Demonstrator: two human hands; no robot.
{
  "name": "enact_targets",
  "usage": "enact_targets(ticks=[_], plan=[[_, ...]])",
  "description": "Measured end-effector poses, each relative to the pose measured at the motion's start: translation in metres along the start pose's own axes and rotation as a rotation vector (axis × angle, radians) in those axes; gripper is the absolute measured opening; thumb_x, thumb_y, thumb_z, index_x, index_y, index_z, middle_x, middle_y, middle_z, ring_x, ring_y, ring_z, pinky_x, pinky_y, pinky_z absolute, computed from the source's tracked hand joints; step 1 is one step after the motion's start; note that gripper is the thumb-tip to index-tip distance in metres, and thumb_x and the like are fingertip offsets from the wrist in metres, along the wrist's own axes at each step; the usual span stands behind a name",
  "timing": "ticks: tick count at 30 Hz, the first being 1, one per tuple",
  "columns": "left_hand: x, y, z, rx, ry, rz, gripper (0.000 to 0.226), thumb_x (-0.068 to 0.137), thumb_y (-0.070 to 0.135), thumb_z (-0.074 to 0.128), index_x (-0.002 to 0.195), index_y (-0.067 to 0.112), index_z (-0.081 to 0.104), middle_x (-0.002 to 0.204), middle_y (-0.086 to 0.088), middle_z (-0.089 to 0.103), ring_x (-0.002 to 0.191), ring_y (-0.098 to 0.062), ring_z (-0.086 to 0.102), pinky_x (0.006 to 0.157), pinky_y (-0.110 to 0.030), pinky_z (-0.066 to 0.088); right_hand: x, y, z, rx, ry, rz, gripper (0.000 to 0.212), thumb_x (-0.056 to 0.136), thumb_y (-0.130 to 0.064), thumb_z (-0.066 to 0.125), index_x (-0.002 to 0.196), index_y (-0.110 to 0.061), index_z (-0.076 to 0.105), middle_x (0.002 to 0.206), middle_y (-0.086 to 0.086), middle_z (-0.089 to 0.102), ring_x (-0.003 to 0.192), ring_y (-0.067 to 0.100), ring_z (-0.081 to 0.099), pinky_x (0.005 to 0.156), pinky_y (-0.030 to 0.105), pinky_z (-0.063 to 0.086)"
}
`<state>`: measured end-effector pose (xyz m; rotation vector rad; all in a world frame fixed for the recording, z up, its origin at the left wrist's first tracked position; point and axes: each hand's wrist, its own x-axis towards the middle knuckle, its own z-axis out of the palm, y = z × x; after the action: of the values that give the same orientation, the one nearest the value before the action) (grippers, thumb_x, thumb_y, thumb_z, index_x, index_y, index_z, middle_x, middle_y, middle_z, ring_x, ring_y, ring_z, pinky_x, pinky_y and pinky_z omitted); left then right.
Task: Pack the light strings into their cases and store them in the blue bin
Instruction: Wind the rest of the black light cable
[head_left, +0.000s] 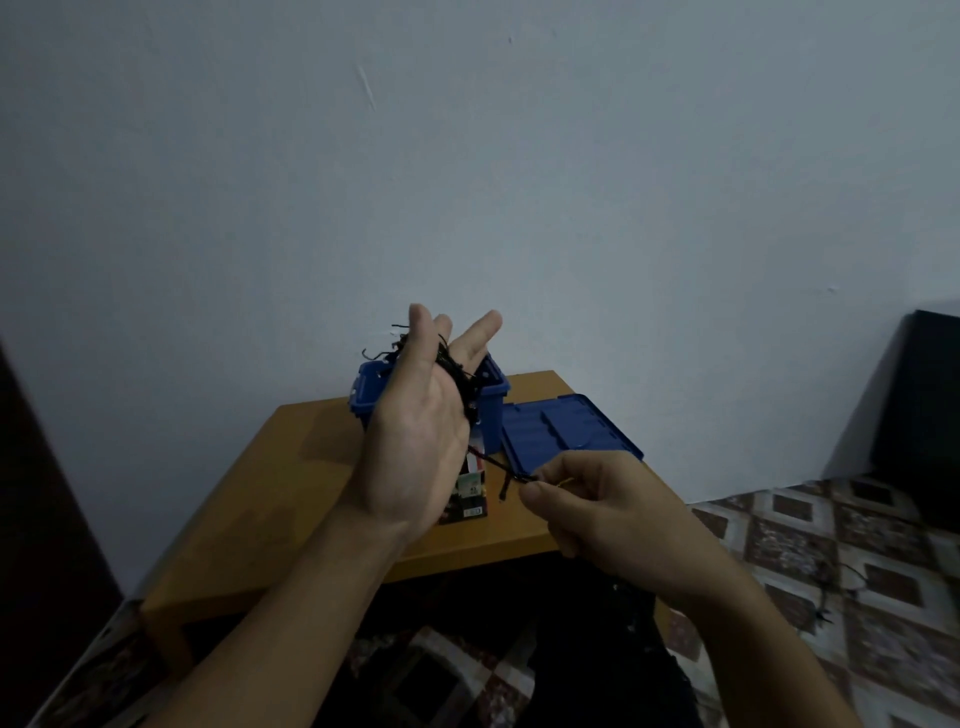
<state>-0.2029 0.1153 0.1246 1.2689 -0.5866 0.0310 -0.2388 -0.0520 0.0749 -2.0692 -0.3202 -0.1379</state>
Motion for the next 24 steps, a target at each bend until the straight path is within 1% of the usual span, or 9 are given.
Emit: enact_targets(ticks=[4,8,12,14,16,19,21,23,24], plan=[[-0.001,0.001,0.000,0.024,-0.067,-0.076,0.096,0.077,0.080,0.019,0.157,0.035,-0.007,0.159,0.023,0.023,0.150,-0.004,0.012,0.106,-0.030,0.015,-0.004,-0.004,-0.006,0.015,0.021,-0.030,0.033,0.096,-0.043,0.060,0.078,-0.016,0.069,0.056,-0.003,0.060,0.048,0.008,0.047,0.050,0.021,0.039],[0.001,-0.004,-0.002,0.065,-0.074,-0.160,0.099,0.074,0.079,0.016,0.159,0.031,-0.003,0.127,0.045,0.034,0.150,-0.002,0.009,0.108,-0.032,0.008,-0.009,-0.008,-0.012,0.082,0.072,-0.082,0.036,0.095,-0.038,0.062,0.069,-0.014,0.062,0.050,-0.005,0.052,0.043,0.008,0.041,0.047,0.020,0.037],[0.000,-0.004,0.000,0.179,-0.115,-0.254,0.102,0.074,0.080,0.010,0.159,0.025,0.013,0.095,0.058,0.041,0.143,0.007,0.012,0.106,-0.028,0.010,-0.010,-0.009,-0.015,0.189,0.148,-0.139,0.039,0.091,-0.039,0.065,0.059,-0.021,0.052,0.050,-0.003,0.049,0.046,0.014,0.043,0.053,0.032,0.040],[0.000,-0.006,-0.001,0.200,-0.120,-0.294,0.103,0.073,0.080,0.009,0.158,0.023,0.020,0.108,0.051,0.039,0.135,0.010,0.017,0.108,-0.026,0.011,-0.010,-0.010,-0.016,0.281,0.180,-0.149,0.039,0.084,-0.044,0.067,0.054,-0.026,0.050,0.049,-0.001,0.046,0.045,0.016,0.040,0.050,0.034,0.037],[0.002,-0.010,-0.005,0.178,-0.117,-0.345,0.101,0.076,0.082,0.007,0.157,0.022,0.018,0.135,0.035,0.045,0.144,0.004,0.017,0.117,-0.031,0.008,-0.011,-0.011,-0.016,0.352,0.196,-0.159,0.037,0.080,-0.046,0.066,0.054,-0.025,0.049,0.049,0.000,0.042,0.043,0.016,0.035,0.047,0.032,0.032],[0.001,-0.013,-0.007,0.235,-0.140,-0.404,0.105,0.079,0.085,0.002,0.158,0.018,0.023,0.138,0.025,0.049,0.150,-0.009,0.018,0.123,-0.037,0.004,-0.011,-0.011,-0.016,0.404,0.196,-0.200,0.034,0.084,-0.038,0.066,0.058,-0.022,0.052,0.051,0.003,0.038,0.045,0.018,0.030,0.047,0.033,0.026],[0.003,-0.016,-0.006,0.309,-0.127,-0.392,0.104,0.083,0.083,0.003,0.156,0.013,0.027,0.147,0.004,0.052,0.147,-0.017,0.031,0.124,-0.042,0.017,-0.011,-0.011,-0.016,0.423,0.191,-0.228,0.032,0.090,-0.030,0.067,0.061,-0.020,0.056,0.053,0.004,0.040,0.049,0.022,0.030,0.048,0.036,0.025],[0.004,-0.017,-0.001,0.378,-0.083,-0.414,0.093,0.093,0.068,0.001,0.151,0.004,0.034,0.143,-0.015,0.055,0.135,-0.025,0.050,0.103,-0.026,0.047,-0.010,-0.009,-0.017,0.395,0.178,-0.249,0.028,0.094,-0.026,0.067,0.067,-0.019,0.061,0.055,0.001,0.045,0.050,0.023,0.036,0.047,0.035,0.029],[0.000,-0.016,0.000,0.365,-0.129,-0.398,0.088,0.097,0.061,0.000,0.148,-0.001,0.037,0.139,-0.023,0.056,0.127,-0.030,0.055,0.088,-0.021,0.052,-0.010,-0.008,-0.018,0.360,0.169,-0.258,0.024,0.095,-0.025,0.063,0.072,-0.018,0.063,0.056,-0.001,0.048,0.051,0.021,0.040,0.047,0.034,0.033]])
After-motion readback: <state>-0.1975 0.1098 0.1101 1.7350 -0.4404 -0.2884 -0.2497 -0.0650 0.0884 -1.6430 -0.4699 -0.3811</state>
